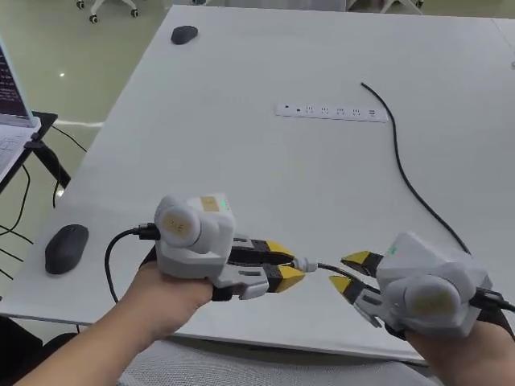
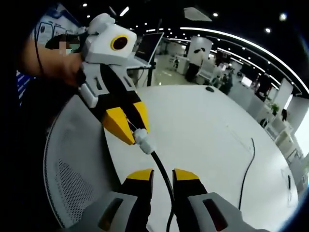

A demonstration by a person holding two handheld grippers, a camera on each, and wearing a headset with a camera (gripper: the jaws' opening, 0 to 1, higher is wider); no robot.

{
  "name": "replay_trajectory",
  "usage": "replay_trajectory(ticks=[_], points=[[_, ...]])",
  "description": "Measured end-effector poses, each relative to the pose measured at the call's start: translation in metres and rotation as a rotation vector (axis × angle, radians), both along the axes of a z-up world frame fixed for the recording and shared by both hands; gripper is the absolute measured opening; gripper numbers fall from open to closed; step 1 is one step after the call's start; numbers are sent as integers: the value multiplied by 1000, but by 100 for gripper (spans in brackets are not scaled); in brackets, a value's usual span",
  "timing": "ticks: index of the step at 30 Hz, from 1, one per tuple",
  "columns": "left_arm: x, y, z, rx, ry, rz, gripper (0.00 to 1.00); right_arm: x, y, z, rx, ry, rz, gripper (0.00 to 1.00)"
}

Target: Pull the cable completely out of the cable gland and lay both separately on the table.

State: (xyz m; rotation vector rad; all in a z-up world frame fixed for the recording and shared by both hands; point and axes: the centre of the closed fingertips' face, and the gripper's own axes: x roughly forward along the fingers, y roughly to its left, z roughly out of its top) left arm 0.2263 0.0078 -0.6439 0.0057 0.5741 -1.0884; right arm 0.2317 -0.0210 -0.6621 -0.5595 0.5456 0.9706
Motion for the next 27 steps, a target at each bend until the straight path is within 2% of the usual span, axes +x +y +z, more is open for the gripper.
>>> replay_trajectory(ticks=[3,6,20,27], points=[[-2,0,1,6,1,-6,15,-3,7,4,-16,-36,43,10],[-2,0,1,8,0,-6,15,-3,9,4,-37,-51,62,9],[0,-2,2,1,4,-22,15,-1,16,3,-51,-59,105,5],[1,-3,1,-7,13,-30,15,2,15,2,-57,-58,92,1]])
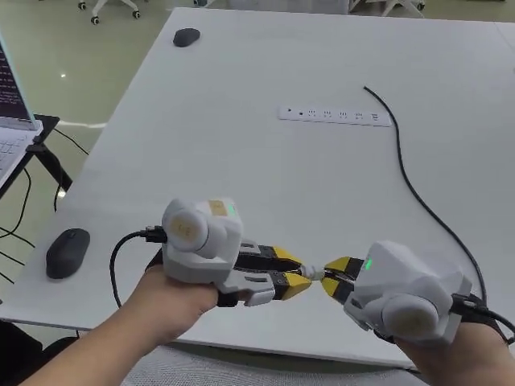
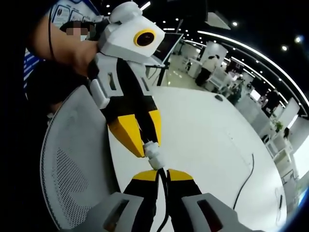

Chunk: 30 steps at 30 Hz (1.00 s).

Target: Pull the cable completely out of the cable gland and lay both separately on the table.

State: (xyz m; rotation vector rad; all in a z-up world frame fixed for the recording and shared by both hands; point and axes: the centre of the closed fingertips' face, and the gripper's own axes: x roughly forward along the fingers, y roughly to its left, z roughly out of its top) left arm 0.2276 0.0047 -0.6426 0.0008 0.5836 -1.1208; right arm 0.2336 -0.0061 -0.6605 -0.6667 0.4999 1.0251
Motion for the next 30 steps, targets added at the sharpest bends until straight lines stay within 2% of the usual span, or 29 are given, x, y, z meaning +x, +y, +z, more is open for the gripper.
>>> replay_trajectory(ticks=[5,10,20,23,25,27,30], points=[[1,0,1,0,-5,-5,15,1,0,0,12,9,-11,0],[3,0,1,-1,-15,0,15,5,0,-1,46,41,-38,0],[5,2,2,-9,-11,6,15,9,-7,-6,80,88,-100,0],[5,2,3,-9,-18,5,15,11,-12,-9,96,111,-131,0],[6,3,4,-10,-24,8,15,13,-18,-14,127,152,-189,0],[6,4,4,-12,-30,10,15,16,-25,-17,145,172,-220,0],[5,4,4,-13,-38,8,15,17,-33,-22,155,197,-254,0]])
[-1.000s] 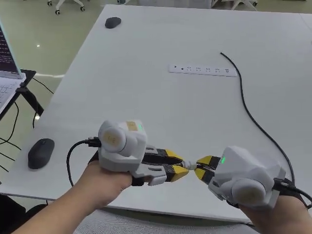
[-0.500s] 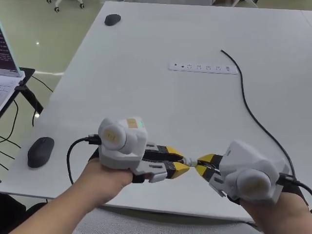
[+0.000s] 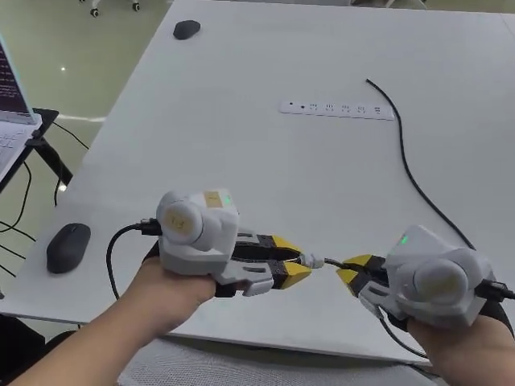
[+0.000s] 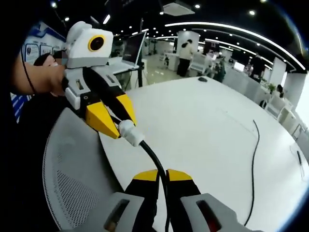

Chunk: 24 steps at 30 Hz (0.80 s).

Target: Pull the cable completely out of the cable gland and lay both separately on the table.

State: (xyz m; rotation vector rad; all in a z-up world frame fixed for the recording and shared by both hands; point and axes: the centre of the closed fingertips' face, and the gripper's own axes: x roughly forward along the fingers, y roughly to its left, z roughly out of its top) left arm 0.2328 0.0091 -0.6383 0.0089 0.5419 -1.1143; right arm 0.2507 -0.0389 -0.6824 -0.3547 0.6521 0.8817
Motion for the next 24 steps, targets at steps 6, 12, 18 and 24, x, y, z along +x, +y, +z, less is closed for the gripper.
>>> replay_trajectory(ticks=[6,12,18,24], points=[[-2,-1,-1,1,-4,-4,15,2,-12,-8,34,47,-72,0],[-2,-2,-1,2,-4,-4,15,4,-26,-20,78,127,-177,0],[-3,-2,-1,3,-3,-4,15,3,-41,-34,106,213,-273,0],[-4,-2,-2,2,3,-3,15,1,-56,-54,166,335,-397,0]])
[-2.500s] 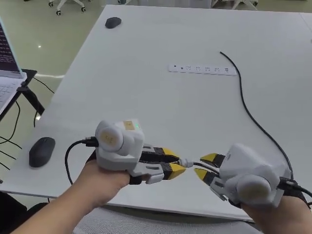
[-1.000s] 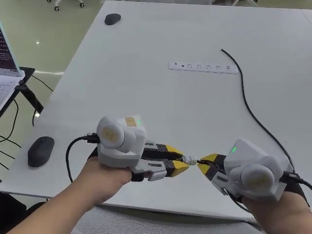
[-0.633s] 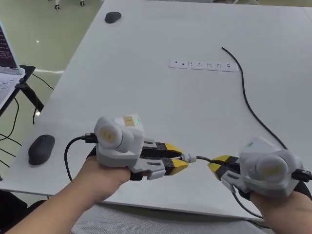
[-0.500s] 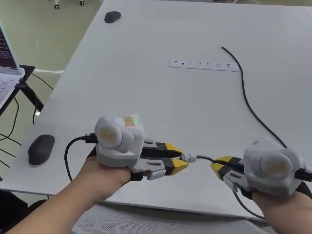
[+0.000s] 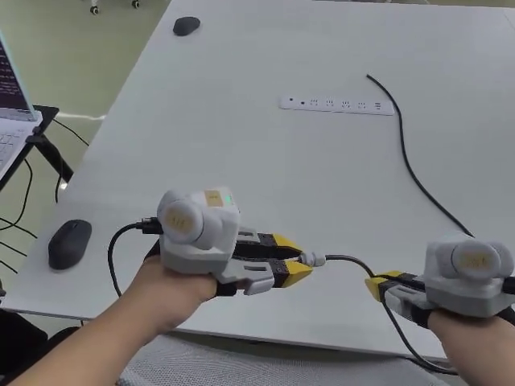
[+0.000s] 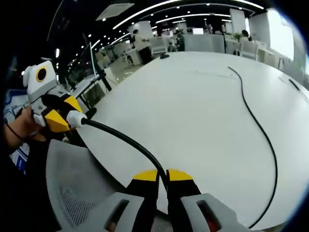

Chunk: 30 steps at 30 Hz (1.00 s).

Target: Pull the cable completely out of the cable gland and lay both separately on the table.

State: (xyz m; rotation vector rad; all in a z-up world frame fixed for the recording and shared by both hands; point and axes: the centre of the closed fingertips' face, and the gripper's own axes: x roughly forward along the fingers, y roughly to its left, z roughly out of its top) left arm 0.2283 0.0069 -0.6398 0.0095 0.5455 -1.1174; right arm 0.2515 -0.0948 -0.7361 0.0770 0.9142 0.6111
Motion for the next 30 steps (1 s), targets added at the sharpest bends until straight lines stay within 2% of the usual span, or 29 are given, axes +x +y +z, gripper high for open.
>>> replay_trajectory(ticks=[4,6,11,17,20,22,24,26,28,30], points=[[0,0,0,-4,1,2,15,-2,-6,-10,66,80,-91,0],[1,0,1,-4,0,3,15,-2,-10,-13,82,104,-124,1],[1,0,0,-3,2,2,15,-2,-12,-15,93,106,-135,1],[3,0,2,-9,3,8,15,-2,-8,-12,36,38,-46,1],[5,1,4,-12,0,13,15,-2,-8,-9,37,30,-43,1],[6,1,5,-11,-2,16,15,-3,-5,-5,22,6,-1,2],[6,1,5,-10,-1,18,15,-1,-6,-4,-14,-29,39,2],[6,0,6,-13,-2,18,15,-1,-5,-4,-38,-43,70,2],[6,0,7,-13,-5,18,15,0,-4,-3,-81,-83,117,2],[6,0,8,-13,-6,20,15,-3,-2,-2,-110,-98,163,2]])
